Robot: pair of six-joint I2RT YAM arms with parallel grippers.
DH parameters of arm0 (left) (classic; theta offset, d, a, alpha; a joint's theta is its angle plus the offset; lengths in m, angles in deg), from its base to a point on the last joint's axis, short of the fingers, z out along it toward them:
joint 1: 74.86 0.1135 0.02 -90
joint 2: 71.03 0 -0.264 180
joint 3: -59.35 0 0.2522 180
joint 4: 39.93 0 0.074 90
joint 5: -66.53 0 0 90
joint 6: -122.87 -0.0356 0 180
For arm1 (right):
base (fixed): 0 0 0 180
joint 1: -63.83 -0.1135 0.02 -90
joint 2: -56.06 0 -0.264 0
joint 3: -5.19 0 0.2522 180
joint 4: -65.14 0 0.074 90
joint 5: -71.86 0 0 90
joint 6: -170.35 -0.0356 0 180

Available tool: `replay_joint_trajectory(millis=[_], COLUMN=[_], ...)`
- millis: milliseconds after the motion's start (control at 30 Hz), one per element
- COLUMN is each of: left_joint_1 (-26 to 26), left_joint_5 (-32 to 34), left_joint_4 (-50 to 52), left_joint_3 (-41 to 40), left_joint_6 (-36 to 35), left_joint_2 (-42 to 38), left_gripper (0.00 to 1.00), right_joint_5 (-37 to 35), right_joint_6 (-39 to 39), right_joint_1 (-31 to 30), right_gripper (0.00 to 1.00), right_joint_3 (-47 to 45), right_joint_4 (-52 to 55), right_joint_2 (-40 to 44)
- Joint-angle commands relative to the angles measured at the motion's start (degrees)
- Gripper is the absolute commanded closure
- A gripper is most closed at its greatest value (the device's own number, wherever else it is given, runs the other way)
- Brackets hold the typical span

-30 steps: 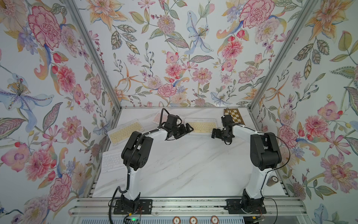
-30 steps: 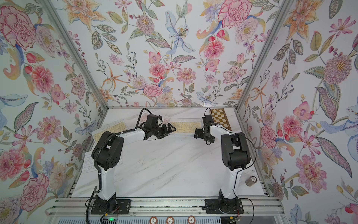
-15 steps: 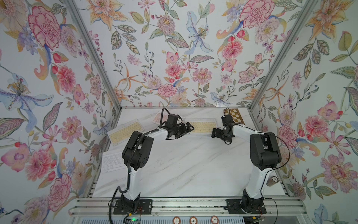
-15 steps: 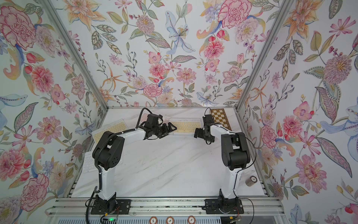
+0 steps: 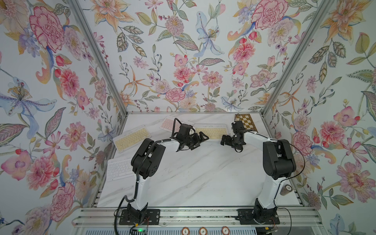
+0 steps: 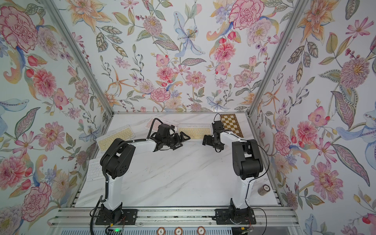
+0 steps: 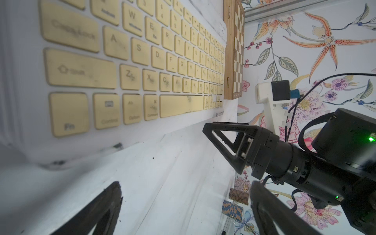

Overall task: Stack the numeric keypads
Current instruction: Adjust the numeric keypad.

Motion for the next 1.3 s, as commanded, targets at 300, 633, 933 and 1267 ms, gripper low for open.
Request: replay_joint_trajectory(millis=[300, 633, 933, 1267], left_joint_1=[0.36, 0.98, 1.25, 1.98], left_joint_5=[0.35, 0.53, 0.71, 0.42], left_joint_4=[-0.01, 1.11, 1.53, 2.46], left_joint_3=[3.44, 4.93, 5.03, 6.23], left_joint_6=[0.00, -0.64, -1.08, -1.98], left_joint_2=[3.53, 4.23, 4.69, 5.33], left_gripper=[0.01, 0.01, 0.01, 0.01], right_joint_5=[2.52, 2.91, 3.01, 3.23], right_joint_6=[-1.27, -1.60, -1.73, -1.91], right_joint_1=[-0.15, -0.33, -0.33, -0.69], right_gripper=[0.01, 0.01, 0.01, 0.01], right_joint_3=[-3.48, -3.39, -4.10, -3.96], right_joint_4=[1.67, 1.13, 0.78, 0.71], right_joint_2=[0.83, 0.36, 0.63, 0.54])
